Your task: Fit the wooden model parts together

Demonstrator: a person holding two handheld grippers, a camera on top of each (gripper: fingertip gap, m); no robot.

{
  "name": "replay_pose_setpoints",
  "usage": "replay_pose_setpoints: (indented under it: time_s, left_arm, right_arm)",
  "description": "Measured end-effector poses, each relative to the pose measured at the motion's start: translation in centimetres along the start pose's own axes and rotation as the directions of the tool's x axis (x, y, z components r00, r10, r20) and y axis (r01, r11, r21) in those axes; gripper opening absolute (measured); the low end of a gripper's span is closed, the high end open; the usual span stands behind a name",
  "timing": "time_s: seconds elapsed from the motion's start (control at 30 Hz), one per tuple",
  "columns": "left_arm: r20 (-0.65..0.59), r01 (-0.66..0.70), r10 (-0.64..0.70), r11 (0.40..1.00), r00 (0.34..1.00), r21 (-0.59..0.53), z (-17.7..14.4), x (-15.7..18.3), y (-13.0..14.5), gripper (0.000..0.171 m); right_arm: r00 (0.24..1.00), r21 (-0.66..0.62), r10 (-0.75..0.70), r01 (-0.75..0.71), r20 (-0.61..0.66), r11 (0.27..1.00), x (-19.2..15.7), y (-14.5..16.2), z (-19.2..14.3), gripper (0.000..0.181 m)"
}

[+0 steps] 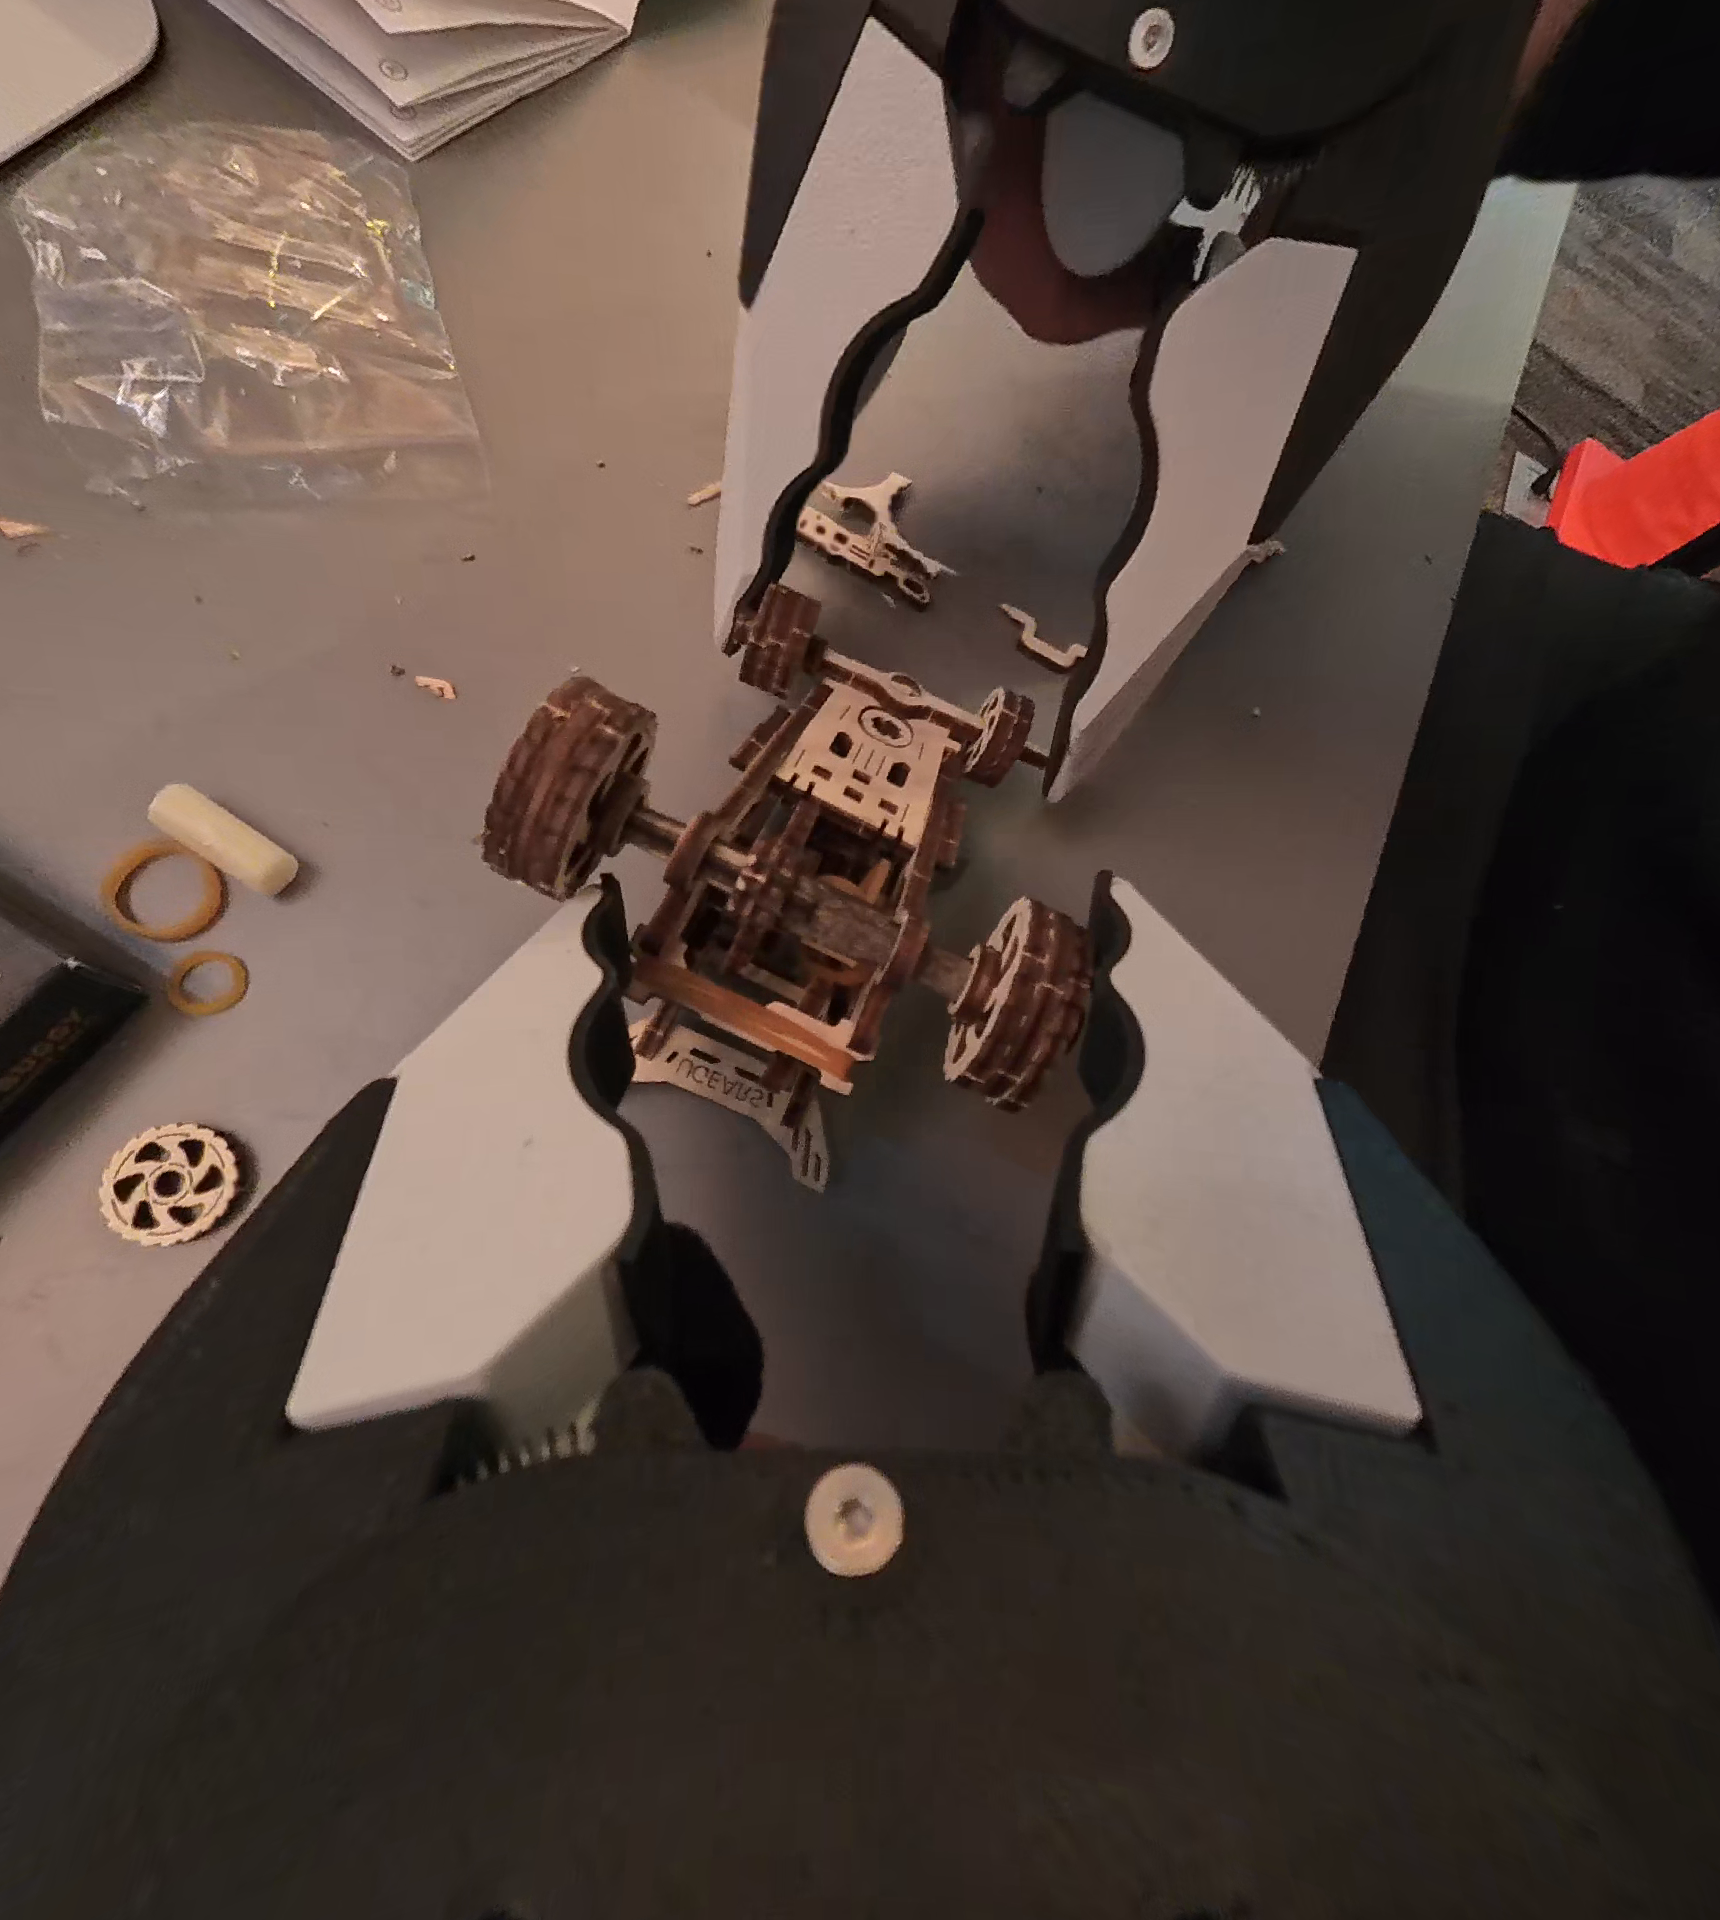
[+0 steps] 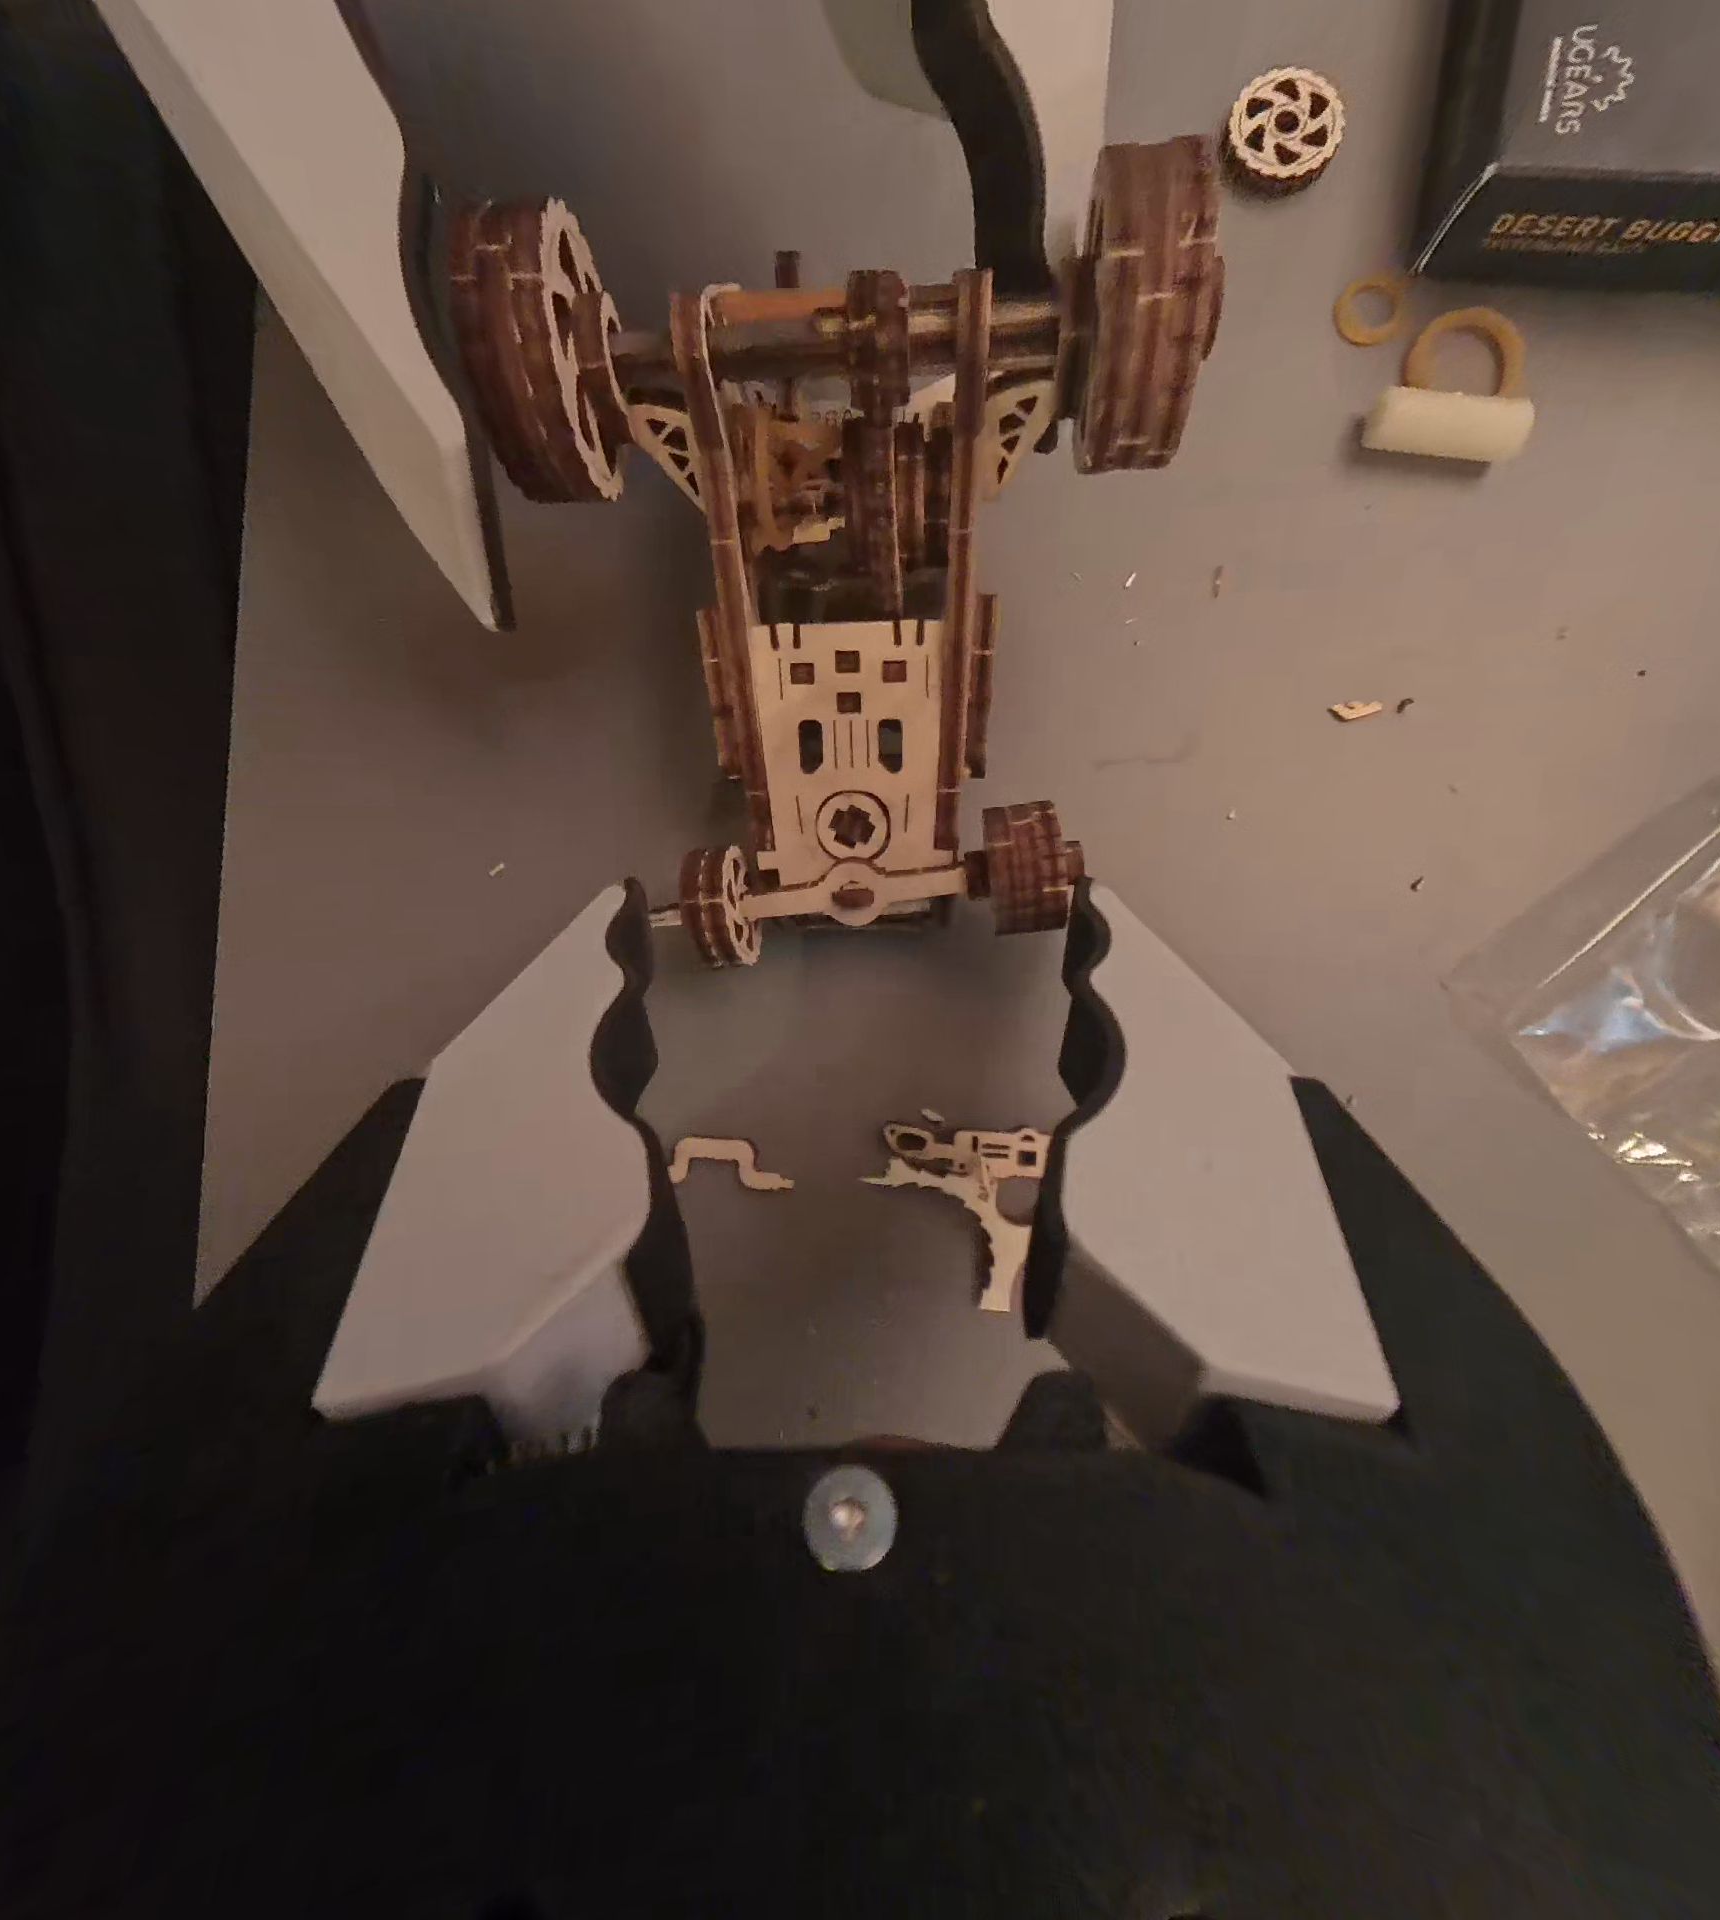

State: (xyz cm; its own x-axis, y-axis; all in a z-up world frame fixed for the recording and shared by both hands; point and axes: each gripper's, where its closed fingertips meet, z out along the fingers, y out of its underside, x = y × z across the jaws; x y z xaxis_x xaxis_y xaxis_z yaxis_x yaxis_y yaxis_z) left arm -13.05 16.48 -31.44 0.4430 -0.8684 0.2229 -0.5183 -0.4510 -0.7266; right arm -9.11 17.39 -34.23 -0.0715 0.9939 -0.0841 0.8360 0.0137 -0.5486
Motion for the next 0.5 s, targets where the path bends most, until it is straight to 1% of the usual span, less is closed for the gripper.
replay_pose_setpoints:
  time_s: [0.1,0.27,0.37,0.5]
  left_arm:
    - [-0.003,0.006,-0.006,1.000,1.000,0.002,-0.03,-0.06,0.01,0.085]
    - [0.003,0.010,-0.010,1.000,1.000,0.001,-0.03,-0.17,0.00,0.085]
    - [0.005,0.006,-0.006,1.000,1.000,0.000,0.00,-0.18,0.00,0.085]
    - [0.002,0.007,-0.007,1.000,1.000,-0.002,-0.05,-0.19,0.02,0.085]
  right_arm:
    - [1.000,-0.012,-0.020,0.020,0.013,1.000,0.07,-0.03,0.03,0.078]
    - [0.987,0.011,0.158,-0.158,0.022,0.987,-0.03,-0.12,0.10,0.077]
    - [0.981,0.034,0.194,-0.194,0.016,0.980,-0.06,-0.13,0.11,0.078]
    - [0.980,0.039,0.196,-0.197,0.021,0.980,-0.02,-0.20,0.11,0.079]
